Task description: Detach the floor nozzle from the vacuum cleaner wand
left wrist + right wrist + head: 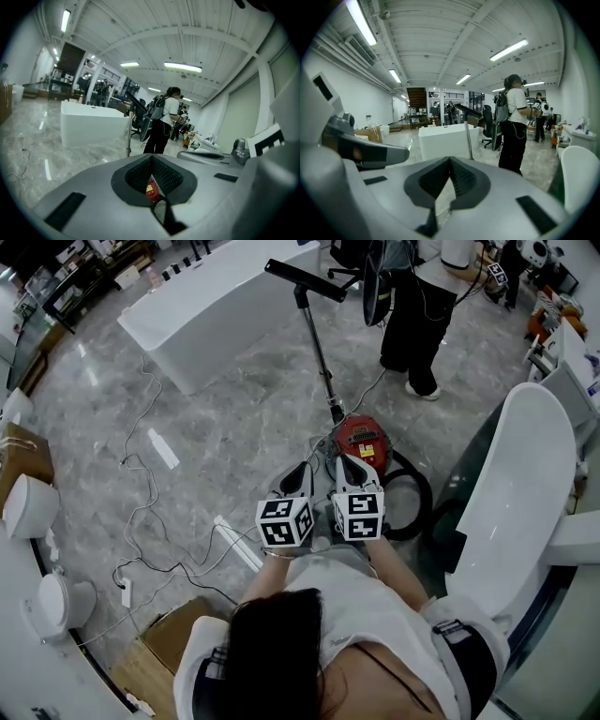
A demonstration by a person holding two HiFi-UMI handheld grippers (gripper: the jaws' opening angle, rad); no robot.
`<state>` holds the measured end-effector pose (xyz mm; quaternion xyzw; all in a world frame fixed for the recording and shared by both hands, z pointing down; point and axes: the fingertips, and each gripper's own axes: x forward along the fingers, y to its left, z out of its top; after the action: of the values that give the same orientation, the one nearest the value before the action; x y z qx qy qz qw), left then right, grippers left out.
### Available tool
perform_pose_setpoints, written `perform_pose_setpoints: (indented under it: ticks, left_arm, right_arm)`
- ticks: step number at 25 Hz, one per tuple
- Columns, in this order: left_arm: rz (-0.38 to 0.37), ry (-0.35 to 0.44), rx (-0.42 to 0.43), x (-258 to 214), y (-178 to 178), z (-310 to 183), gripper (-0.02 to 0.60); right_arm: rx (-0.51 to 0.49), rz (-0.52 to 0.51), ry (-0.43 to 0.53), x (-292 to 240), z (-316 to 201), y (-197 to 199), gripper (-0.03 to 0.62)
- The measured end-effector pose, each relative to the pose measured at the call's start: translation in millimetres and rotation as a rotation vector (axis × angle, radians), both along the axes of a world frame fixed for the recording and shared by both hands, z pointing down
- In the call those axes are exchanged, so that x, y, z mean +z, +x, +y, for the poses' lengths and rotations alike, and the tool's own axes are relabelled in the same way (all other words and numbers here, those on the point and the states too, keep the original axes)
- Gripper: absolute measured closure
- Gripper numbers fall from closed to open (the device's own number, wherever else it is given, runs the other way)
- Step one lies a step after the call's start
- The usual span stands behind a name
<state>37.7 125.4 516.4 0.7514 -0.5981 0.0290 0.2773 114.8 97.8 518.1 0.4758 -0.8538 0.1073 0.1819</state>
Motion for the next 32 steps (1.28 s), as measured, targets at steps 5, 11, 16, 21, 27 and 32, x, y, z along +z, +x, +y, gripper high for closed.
perform_pose_setpoints:
  ticks: [5,11,16,21,27,32]
  left_arm:
    - [-0.007,0.012,0.012,-10.1,-8.6,-16.1,0.578]
    - [-0.043,0.013,0.016,-6.5,-29.0,-38.2,0.578]
    - [-0.034,0.004,0.025,-4.3,-42.7,-66.0,0.578]
    - [-0.039,0.005,0.058,-5.4,-50.7,-102.5,0.578]
    - [-0.061,0.019,0.079,-7.2,-71.1,-145.7,0.578]
    - [-0.073,0.019,0.1,-6.5,-91.3,-173.5,0.578]
  right_arm:
    - [-0.001,-0.014,0.002,-11.6,-13.2,-15.9,0.579]
    - [0.025,-0.014,-0.013,-13.1,-35.5,-26.7,0.579]
    - [0.04,-0.007,-0.022,-12.3,-59.9,-36.9,0.579]
    - [0.059,0.007,-0.036,-10.3,-94.1,-48.0,0.579]
    - [0.07,0.01,-0.03,-10.3,-132.9,-70.4,0.579]
    - [0.089,0.016,-0.037,-7.0,-157.7,-87.8,0.579]
